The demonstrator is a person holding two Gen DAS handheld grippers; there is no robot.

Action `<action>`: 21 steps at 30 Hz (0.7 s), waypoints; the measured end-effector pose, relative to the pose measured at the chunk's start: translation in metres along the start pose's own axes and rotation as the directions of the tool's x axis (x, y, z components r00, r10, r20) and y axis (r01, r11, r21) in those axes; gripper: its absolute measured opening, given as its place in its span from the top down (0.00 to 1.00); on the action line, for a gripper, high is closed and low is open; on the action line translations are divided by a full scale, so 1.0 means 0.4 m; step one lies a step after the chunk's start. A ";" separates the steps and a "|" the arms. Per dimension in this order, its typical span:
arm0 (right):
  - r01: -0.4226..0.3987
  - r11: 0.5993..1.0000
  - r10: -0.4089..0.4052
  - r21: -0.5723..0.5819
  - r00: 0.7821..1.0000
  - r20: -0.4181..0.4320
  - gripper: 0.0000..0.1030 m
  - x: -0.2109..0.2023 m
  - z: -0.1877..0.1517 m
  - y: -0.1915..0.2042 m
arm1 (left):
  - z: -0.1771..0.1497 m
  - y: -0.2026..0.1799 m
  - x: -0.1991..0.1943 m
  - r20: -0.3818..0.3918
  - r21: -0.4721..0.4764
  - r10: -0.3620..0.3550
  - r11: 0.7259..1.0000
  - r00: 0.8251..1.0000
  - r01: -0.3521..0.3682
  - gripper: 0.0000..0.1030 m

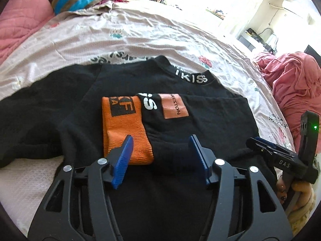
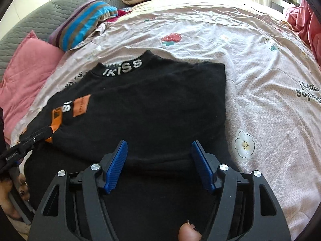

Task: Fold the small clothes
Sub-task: 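Lower the cuff onto the shirt body with the left gripper and open it, then move the left gripper to the other orange sleeve cuff and grasp it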

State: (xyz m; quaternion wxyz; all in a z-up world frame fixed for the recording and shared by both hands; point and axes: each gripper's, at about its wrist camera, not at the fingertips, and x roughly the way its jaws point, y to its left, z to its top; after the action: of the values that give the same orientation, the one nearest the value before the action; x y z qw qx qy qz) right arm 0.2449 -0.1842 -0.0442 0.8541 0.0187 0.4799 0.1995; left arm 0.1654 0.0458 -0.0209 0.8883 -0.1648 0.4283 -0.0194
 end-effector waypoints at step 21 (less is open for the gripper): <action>-0.058 0.990 0.072 -0.127 0.992 0.104 0.05 -0.094 0.046 0.144 | 0.005 0.093 -0.121 0.087 -0.090 0.129 0.989 0.988 -0.121 0.09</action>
State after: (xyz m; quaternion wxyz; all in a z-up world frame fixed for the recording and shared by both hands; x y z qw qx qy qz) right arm 0.2244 -0.1418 0.0092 0.8715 -0.0076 0.4186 0.2552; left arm 0.1323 0.0899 0.0053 0.8989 -0.1755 0.3967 0.0622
